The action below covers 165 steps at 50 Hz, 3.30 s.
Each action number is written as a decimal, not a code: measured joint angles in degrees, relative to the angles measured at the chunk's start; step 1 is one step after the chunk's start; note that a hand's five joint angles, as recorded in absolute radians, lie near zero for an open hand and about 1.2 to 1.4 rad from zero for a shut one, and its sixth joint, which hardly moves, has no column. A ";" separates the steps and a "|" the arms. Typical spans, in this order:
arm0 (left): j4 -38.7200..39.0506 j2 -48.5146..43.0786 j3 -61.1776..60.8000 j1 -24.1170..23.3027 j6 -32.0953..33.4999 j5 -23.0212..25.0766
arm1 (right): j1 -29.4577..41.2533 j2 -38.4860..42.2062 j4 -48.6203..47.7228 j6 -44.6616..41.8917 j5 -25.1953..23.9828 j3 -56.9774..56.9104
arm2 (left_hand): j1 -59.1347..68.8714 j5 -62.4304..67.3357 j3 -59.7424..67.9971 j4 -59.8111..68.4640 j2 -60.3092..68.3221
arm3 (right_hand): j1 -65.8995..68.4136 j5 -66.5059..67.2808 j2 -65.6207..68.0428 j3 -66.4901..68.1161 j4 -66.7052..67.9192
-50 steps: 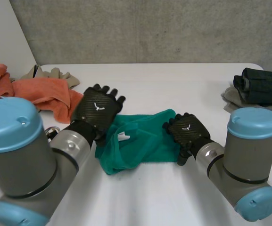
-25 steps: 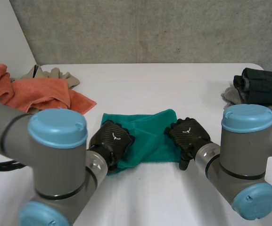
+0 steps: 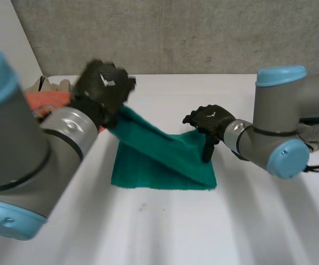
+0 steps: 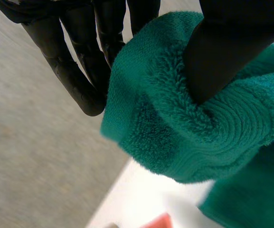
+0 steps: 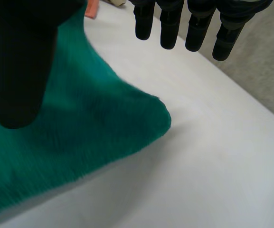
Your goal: Fold the laundry.
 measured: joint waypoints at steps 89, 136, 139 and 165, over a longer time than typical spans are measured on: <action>2.48 -25.55 7.56 10.62 3.10 6.41 | -9.81 -10.81 0.46 -19.40 2.09 21.04 | -47.26 -47.71 -48.49 -49.35 -49.69 | 10.86 11.25 11.42 11.48 9.93; -10.79 -36.69 25.87 9.14 -2.11 9.47 | -9.92 -14.54 -9.58 -11.14 1.08 33.09 | -41.49 -42.12 -41.73 -43.63 -43.10 | 10.88 11.51 11.42 11.55 9.93; -11.28 -37.47 26.60 7.89 -3.25 9.89 | -10.01 -14.55 -9.58 -11.14 1.07 33.26 | -41.49 -42.12 -41.73 -43.63 -43.10 | 10.87 11.51 11.42 11.55 9.93; -10.61 -45.98 37.71 7.95 0.02 2.16 | -10.33 -15.45 -10.32 -11.44 1.06 34.97 | -29.37 -30.75 -31.28 -32.27 -32.20 | 10.88 12.36 11.45 11.55 9.93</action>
